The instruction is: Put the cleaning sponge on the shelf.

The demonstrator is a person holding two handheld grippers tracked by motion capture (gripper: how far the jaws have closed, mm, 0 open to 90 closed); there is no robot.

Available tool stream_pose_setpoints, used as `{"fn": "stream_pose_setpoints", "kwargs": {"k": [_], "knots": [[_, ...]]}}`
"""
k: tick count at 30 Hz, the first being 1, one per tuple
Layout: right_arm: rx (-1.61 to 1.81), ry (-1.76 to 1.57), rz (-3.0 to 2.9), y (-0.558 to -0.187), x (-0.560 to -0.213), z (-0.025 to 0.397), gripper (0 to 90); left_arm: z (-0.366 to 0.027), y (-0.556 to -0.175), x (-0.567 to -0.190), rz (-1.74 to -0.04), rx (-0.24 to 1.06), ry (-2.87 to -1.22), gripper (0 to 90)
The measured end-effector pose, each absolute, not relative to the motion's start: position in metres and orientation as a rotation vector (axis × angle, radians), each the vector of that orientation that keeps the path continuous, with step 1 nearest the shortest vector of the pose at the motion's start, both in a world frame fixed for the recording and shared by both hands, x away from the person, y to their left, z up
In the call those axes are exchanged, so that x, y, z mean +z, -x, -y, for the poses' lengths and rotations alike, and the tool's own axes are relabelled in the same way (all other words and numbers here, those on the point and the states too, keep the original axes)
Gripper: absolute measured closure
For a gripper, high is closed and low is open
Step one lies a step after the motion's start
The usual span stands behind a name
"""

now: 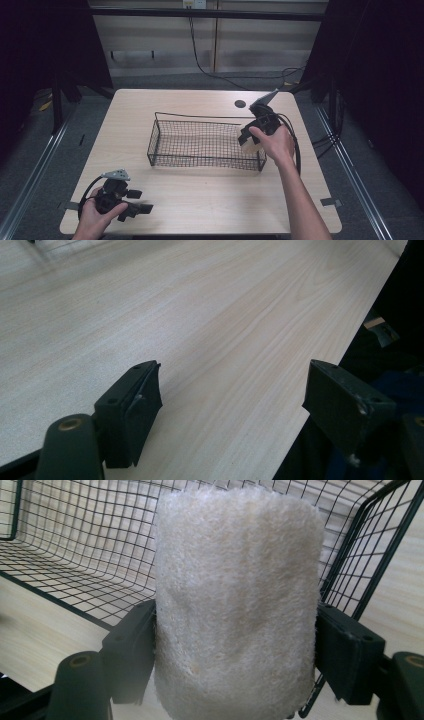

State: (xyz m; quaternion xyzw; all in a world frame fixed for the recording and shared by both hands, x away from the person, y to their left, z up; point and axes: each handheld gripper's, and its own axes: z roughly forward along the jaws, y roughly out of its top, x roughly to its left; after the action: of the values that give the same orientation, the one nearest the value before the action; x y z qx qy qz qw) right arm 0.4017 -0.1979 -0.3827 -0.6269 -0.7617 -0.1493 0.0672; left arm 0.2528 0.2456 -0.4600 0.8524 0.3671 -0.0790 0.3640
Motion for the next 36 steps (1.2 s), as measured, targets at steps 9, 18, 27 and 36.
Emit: {"fn": "stream_pose_setpoints", "kwargs": {"k": [9, 18, 27, 36], "knots": [[-0.394, 1.978, 2.239, -0.400, -0.394, 0.194, 25.2, -0.246, -0.253, -0.460, -0.939, -0.210, -2.191, 22.4], [-0.325, 2.000, 2.246, -0.402, -0.406, 0.187, 25.1, -0.246, -0.253, -0.460, -0.941, -0.199, -2.192, 22.2], [-0.242, 2.019, 2.225, -0.404, -0.420, 0.183, 25.1, -0.247, -0.253, -0.459, -0.936, -0.201, -2.193, 21.9], [-0.193, 2.067, 2.221, -0.406, -0.429, 0.177, 25.1, -0.247, -0.253, -0.459, -0.936, -0.202, -2.193, 21.9]]}}
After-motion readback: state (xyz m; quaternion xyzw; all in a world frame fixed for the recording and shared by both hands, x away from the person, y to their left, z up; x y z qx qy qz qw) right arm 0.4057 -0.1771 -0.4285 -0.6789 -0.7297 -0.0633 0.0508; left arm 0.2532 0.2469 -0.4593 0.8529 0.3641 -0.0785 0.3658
